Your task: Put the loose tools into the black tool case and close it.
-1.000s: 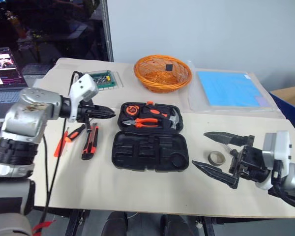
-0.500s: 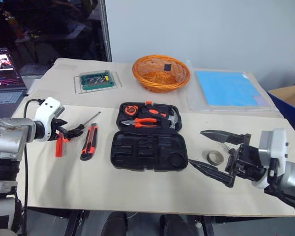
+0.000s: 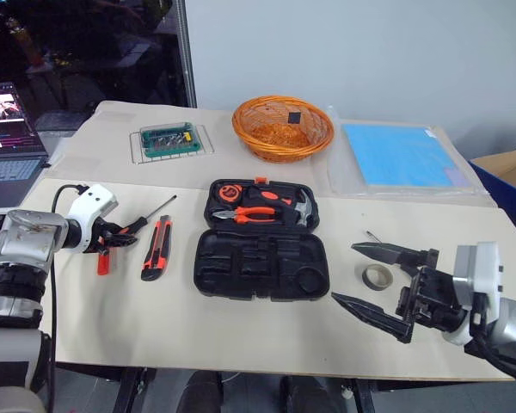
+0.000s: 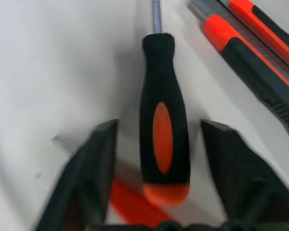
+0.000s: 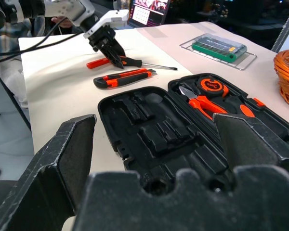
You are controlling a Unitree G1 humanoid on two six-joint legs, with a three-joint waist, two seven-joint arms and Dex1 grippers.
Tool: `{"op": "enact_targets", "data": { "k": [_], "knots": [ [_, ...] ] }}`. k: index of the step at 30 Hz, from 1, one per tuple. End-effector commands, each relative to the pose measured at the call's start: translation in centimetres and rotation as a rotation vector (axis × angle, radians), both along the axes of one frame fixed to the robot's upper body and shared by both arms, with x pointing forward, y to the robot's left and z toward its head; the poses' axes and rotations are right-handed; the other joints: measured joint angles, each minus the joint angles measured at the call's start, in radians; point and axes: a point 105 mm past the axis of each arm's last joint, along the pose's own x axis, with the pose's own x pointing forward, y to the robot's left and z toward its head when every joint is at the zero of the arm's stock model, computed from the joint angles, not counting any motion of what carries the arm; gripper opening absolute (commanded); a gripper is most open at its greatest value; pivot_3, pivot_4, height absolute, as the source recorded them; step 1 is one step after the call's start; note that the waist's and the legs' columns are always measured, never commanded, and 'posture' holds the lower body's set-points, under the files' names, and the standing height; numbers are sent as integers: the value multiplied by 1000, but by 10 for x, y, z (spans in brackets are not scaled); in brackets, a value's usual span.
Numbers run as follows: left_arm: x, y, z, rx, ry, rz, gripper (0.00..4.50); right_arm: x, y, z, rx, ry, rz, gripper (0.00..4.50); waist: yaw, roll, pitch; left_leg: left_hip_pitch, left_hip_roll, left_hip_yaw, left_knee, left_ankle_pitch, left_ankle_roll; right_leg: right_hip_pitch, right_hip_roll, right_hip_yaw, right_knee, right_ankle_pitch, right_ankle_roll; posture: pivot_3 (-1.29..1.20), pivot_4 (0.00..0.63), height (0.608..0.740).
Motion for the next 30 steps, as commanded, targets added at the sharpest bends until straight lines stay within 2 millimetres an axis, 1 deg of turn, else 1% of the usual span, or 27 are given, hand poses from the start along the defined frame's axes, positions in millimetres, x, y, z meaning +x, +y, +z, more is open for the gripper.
{"op": "enact_targets", "data": {
  "k": [1,2,4,6,7,9,11,12,15,16,18,21,23,24,27,30],
  "knots": [
    [3,0,17,-12,-60,-31,958,-3,-1,10,-7,-75,0,4500,0,0,0,0,0,0,0,0,0,0,0,0,0,0,0,0,150,740],
    [3,-2,21,-35,-77,-41,868,-2,-1,10,-7,-75,0,4500,0,0,0,0,0,0,0,0,0,0,0,0,0,0,0,0,150,740],
    [4,-9,35,-108,-130,-76,870,-2,-2,10,-5,-75,0,4500,0,0,0,0,0,0,0,0,0,0,0,0,0,0,0,0,150,740],
    [1,-25,60,-204,-213,-176,870,-3,-3,9,-4,-75,-1,4500,0,0,0,0,0,0,0,0,0,0,0,0,0,0,0,0,150,740],
    [-2,-33,70,-247,-228,-215,870,-3,-3,9,-4,-74,-2,4500,0,0,0,0,0,0,0,0,0,0,0,0,0,0,0,0,150,740],
    [-13,-55,83,-284,-218,-343,870,-3,-5,9,-4,-73,-6,4500,3,0,0,-1,0,0,0,0,0,0,0,0,0,0,0,0,150,740],
    [-21,-80,90,-304,-199,-452,870,-3,-7,9,-7,-73,-13,4500,5,0,0,0,0,0,0,0,0,1,0,0,0,0,0,0,150,740],
    [-22,-91,90,-290,-192,-488,870,-2,-8,9,-10,-74,-17,4500,5,0,0,0,0,0,0,0,0,1,0,0,0,0,0,0,150,740],
    [-25,-128,77,-137,-166,-637,870,-2,-12,10,-21,-78,-36,4500,6,1,0,1,0,0,0,0,0,2,0,0,0,0,0,0,150,740],
    [-24,-140,74,-101,-169,-670,870,-2,-13,10,-25,-77,-40,4500,8,1,0,1,0,0,0,0,0,2,0,0,0,0,0,0,150,740],
    [-18,-163,72,-86,-164,-697,870,-3,-15,10,-36,-74,-52,4500,8,1,0,1,-1,0,1,0,0,2,0,0,0,0,0,0,150,740],
    [-10,-187,68,-24,-168,-752,870,-5,-21,9,-54,-66,-77,4500,6,0,0,0,-1,-1,2,0,0,2,0,0,0,0,1,0,150,740],
    [-7,-196,63,21,-157,-774,870,-7,-24,9,-58,-63,-92,4500,0,1,0,0,-1,-1,2,0,0,2,0,1,0,0,1,0,150,740],
    [-6,-197,60,51,-151,-792,870,-8,-25,9,-60,-61,-97,4500,-3,1,0,0,-1,-1,2,0,0,2,1,1,0,0,1,0,150,740],
    [-2,-192,45,163,-125,-841,870,-10,-26,10,-67,-60,-106,4500,-13,3,-1,0,-1,-1,1,0,0,2,1,2,0,-1,1,0,150,740],
    [0,-189,36,200,-93,-864,870,-11,-25,10,-69,-61,-107,4500,-17,3,-1,1,-1,-2,1,0,0,2,1,1,0,0,2,0,150,740]
  ]
}}
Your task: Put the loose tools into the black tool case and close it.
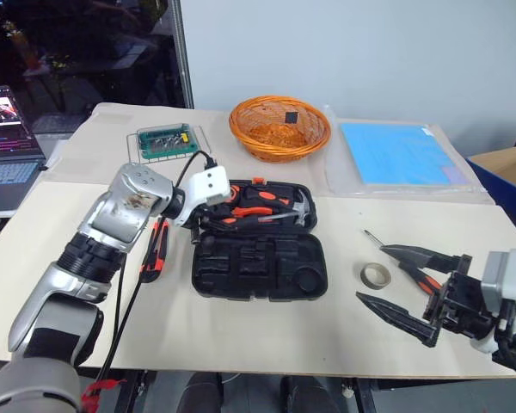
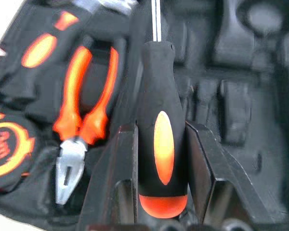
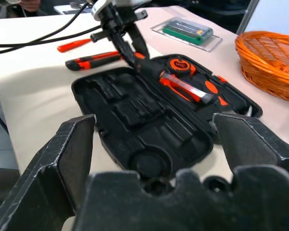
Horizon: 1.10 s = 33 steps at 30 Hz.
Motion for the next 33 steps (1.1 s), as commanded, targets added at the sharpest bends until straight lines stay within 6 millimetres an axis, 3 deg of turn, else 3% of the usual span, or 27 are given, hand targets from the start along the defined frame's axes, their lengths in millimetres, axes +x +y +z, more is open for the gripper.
{"op": "enact_targets", "data": {
  "k": [1,7,17,19,21,23,26,30,33],
  "knots": [
    [4,1,5,44,-32,-38,870,-5,5,11,-17,-54,14,4500,0,0,0,0,0,0,0,0,0,0,0,0,0,0,0,0,150,740],
    [11,6,-15,107,-29,-38,870,-6,6,10,-17,-51,2,4500,6,0,0,0,0,0,0,0,0,0,0,0,0,0,1,0,150,740],
    [21,-4,-24,160,-81,-104,870,-6,6,11,-18,-54,-11,4500,14,0,0,0,-1,-1,1,0,0,1,0,0,0,-1,1,0,150,740],
    [24,-3,-21,143,-89,-88,1893,-6,7,11,-16,-54,-11,4500,16,0,0,0,-1,-1,1,0,0,1,0,0,0,-1,1,0,150,740],
    [24,0,-10,110,-99,-81,2363,-7,8,11,-15,-53,-11,4500,19,1,-1,0,-1,-1,1,0,0,1,0,0,0,-1,1,0,150,740],
    [18,-1,12,-5,-92,-79,2965,-8,8,11,-15,-51,-13,4500,20,2,-2,0,-1,-1,1,0,0,2,0,0,0,-1,2,0,150,740],
    [9,-3,37,-170,-68,-58,2965,-9,7,11,-15,-49,-17,4500,18,2,-1,-1,-1,-1,1,0,0,1,0,0,0,-1,2,0,150,740],
    [1,-13,46,-449,8,70,1723,-6,6,11,-1,-52,-21,4500,14,4,-3,-1,-1,-1,0,0,0,2,0,0,-1,-1,1,0,150,740],
    [6,-19,21,-502,-44,191,549,-3,7,11,4,-53,-22,4500,15,7,-4,1,-1,-2,1,0,1,3,-1,0,0,-1,2,0,150,740]
  ]
}}
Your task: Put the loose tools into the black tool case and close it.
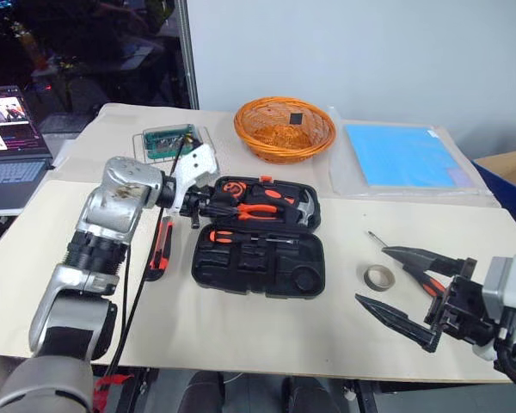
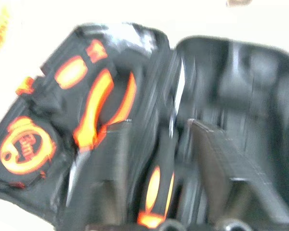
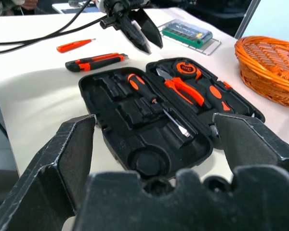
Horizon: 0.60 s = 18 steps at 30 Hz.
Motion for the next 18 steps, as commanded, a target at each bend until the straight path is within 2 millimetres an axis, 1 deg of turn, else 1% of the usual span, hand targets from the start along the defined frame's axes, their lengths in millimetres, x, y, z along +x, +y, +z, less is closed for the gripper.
{"op": "enact_targets", "data": {
  "k": [1,2,4,6,8,9,11,13,14,15,17,18],
  "knots": [
    [1,-10,-16,-75,-42,101,208,1,2,6,11,-25,4,4500,0,0,0,0,0,0,0,0,0,0,0,0,0,0,0,0,150,740],
    [1,-12,-26,-72,-57,136,19,2,2,6,12,-24,3,4500,0,0,0,1,0,0,0,0,0,0,0,0,0,0,0,0,150,740],
    [2,-15,-44,-70,-57,194,19,2,2,5,11,-23,0,4500,0,0,0,1,0,-1,1,0,0,1,0,0,0,0,0,0,150,740],
    [7,-9,-63,-31,-49,273,19,1,3,5,10,-19,-2,4500,0,0,0,1,0,-1,1,0,0,1,0,0,0,0,0,0,150,740],
    [5,-3,-83,27,-9,316,19,0,3,5,7,-12,-3,4500,0,0,0,1,0,-1,1,0,0,1,0,0,0,0,0,0,150,740],
    [2,0,-95,79,8,311,19,0,2,4,0,-6,-7,4500,0,0,0,1,0,-1,1,0,0,1,0,0,0,0,0,0,150,740],
    [-2,4,-104,109,27,317,19,0,0,3,-6,3,-19,4500,-3,1,-1,3,0,-1,1,0,0,3,0,0,-1,0,0,0,150,740],
    [-5,4,-101,94,20,300,19,2,-3,2,2,16,-44,4500,-7,2,-2,8,0,-1,0,0,0,8,0,0,-2,0,0,0,150,740],
    [-8,2,-96,66,8,287,19,3,-4,1,7,19,-62,4500,-9,2,-2,11,0,-1,-1,0,0,12,0,0,-2,-2,-2,0,150,740],
    [-11,-2,-82,-17,-2,260,19,5,-6,0,5,16,-95,4500,-13,2,-2,13,0,-1,-1,0,0,12,0,0,-2,-7,0,0,150,740],
    [-22,-8,-55,-160,-27,184,19,11,-13,-7,-3,41,-164,4500,-19,2,-2,13,0,-1,-1,0,0,12,0,0,-2,-7,-1,0,150,740],
    [-26,-9,-48,-187,-28,169,19,15,-18,-11,-6,60,-207,4500,-20,2,-2,13,0,0,-1,0,-1,12,0,1,-2,-7,-2,0,150,740]
  ]
}}
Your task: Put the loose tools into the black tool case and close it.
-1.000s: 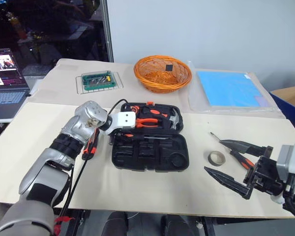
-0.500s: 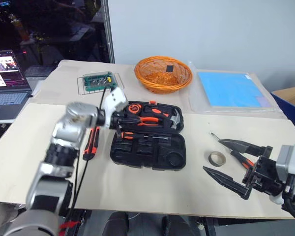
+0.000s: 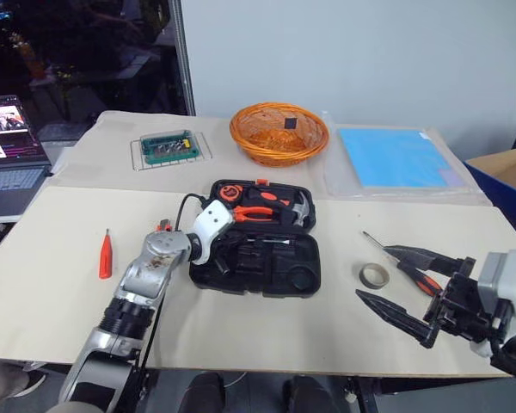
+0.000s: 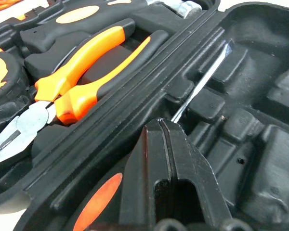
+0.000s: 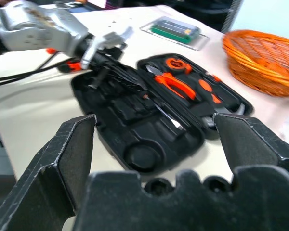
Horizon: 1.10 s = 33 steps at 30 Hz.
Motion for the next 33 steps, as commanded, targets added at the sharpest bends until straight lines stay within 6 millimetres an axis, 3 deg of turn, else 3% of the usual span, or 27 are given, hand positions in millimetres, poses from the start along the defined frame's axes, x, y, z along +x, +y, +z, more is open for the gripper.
{"op": "enact_targets", "data": {
  "k": [1,4,5,6,9,17,22,23,26,30,33],
  "knots": [
    [-15,-6,38,-143,-73,-90,19,11,-14,-9,-11,48,-138,4500,1,0,0,-1,0,0,0,0,0,0,0,0,0,0,0,0,150,740],
    [-30,-3,57,-190,-77,-198,19,26,-37,-25,-140,131,-300,4500,3,0,0,-2,0,0,0,0,0,-1,-1,0,0,0,0,0,150,740],
    [-37,-5,63,-214,-62,-230,519,28,-51,-32,-201,166,-367,4500,3,0,0,-2,-1,0,0,0,0,-1,-1,0,0,0,-1,0,150,740],
    [-44,-5,72,-223,-64,-283,632,34,-58,-36,-225,210,-388,4500,3,0,1,-2,-1,1,0,0,0,-1,-1,0,0,1,-2,0,150,740],
    [-64,-14,89,-246,-70,-386,1635,44,-78,-38,-295,228,-452,4500,2,0,1,-3,-1,2,0,0,0,-2,-2,1,-2,3,-6,0,150,740],
    [-95,-40,106,-244,-46,-553,4443,67,-121,-64,-432,436,-519,4500,6,0,1,-4,-2,1,-1,0,0,-2,-1,0,-4,-1,1,0,150,740],
    [-104,-45,113,-231,-50,-619,4443,90,-133,-87,-457,581,-521,4500,-8,0,3,-3,-2,2,-1,0,1,-2,-1,2,-4,0,2,0,150,740],
    [-104,-45,113,-225,-58,-626,4491,95,-138,-91,-470,589,-534,4086,-8,1,3,-2,-1,1,-1,0,1,-2,0,2,-4,-1,2,0,150,740],
    [-106,-47,113,-212,-74,-638,4491,100,-147,-103,-509,630,-540,3581,-5,3,4,-4,-1,1,-2,0,1,-3,0,2,-4,-1,2,0,150,740],
    [-104,-45,113,-208,-88,-611,4491,103,-151,-108,-520,627,-534,2120,2,2,4,-5,-2,1,-2,0,1,-3,0,2,-5,1,6,0,150,740],
    [-100,-40,113,-232,-110,-542,4491,106,-148,-79,-495,528,-522,1126,4,3,4,-6,-2,1,-1,0,1,-3,0,2,-5,1,7,0,150,740]
  ]
}}
